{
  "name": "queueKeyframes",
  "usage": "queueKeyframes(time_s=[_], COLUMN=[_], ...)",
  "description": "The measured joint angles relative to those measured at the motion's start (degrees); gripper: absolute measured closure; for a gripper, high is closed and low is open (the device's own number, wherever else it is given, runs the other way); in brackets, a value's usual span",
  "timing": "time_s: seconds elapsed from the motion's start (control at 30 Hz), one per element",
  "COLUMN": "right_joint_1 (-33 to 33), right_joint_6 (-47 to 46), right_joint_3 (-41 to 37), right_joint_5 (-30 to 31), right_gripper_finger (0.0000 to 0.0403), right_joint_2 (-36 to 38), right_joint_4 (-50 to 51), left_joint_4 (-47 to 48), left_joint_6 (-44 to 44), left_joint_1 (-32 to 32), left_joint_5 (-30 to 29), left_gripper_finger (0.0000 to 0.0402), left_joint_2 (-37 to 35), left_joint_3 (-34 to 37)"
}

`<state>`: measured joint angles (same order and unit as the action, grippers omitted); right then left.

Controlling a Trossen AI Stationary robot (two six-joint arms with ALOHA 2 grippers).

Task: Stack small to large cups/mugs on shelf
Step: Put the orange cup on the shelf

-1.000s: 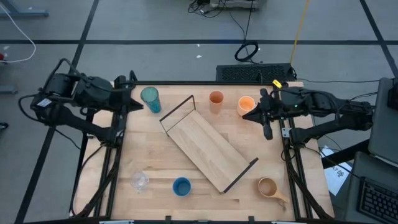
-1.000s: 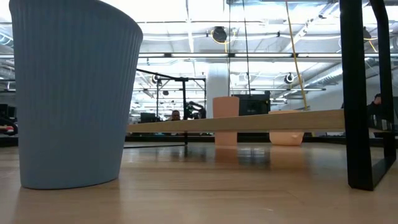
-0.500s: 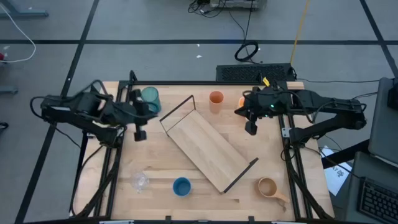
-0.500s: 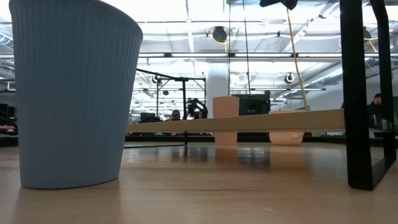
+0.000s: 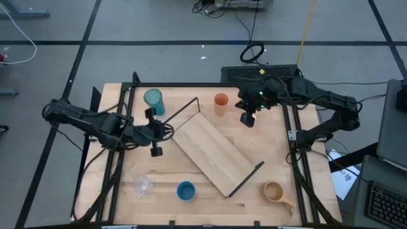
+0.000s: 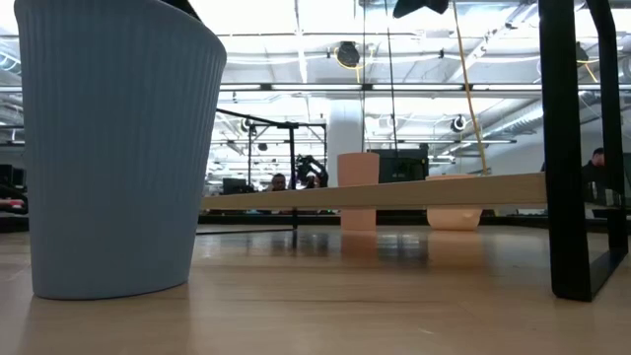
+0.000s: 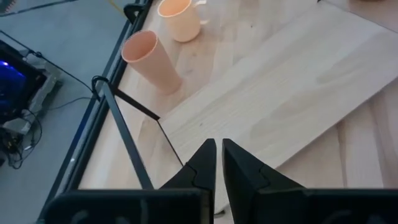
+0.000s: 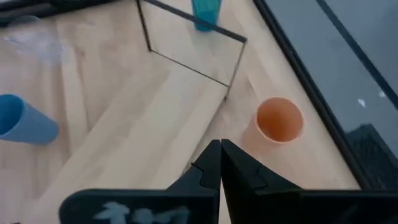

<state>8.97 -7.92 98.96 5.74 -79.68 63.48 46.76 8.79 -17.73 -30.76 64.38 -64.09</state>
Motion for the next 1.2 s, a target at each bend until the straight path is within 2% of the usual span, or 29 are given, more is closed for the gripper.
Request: queueKeyframes(time_s=[0.2,0.4,0.6,1.0,1.2], right_joint_1=[3.61,7.84,12.38,19.49,16.49], right_joint_6=[1.49,6.7,10.31,21.04,19.39], right_joint_3=[7.92,13.02,16.57,18.29,18.29], right_joint_5=[-0.68,-4.5,-4.55,-3.87,-3.75], right_gripper_finger=[0.0403,0.0403,0.0403,0.0403,0.0403], right_joint_2=[-6.63,-11.86,-16.58,-22.83,-25.26], right_joint_4=[8.31,10.04,12.99,13.05,13.51], left_joint_4=[-3.63,-7.19,-10.19,-16.44,-17.77], left_joint_6=[3.05,5.1,5.94,2.75,1.7], left_joint_1=[-1.13,-1.19,-1.19,-1.87,-1.87], left_joint_5=[-3.68,-5.32,-5.93,-5.47,-5.27], left_gripper_finger=[0.0371,0.0371,0.0371,0.0371,0.0371], left_joint_2=[0.0,0.0,0.0,-0.02,-0.02], left_joint_3=[5.27,9.83,12.14,13.55,13.55])
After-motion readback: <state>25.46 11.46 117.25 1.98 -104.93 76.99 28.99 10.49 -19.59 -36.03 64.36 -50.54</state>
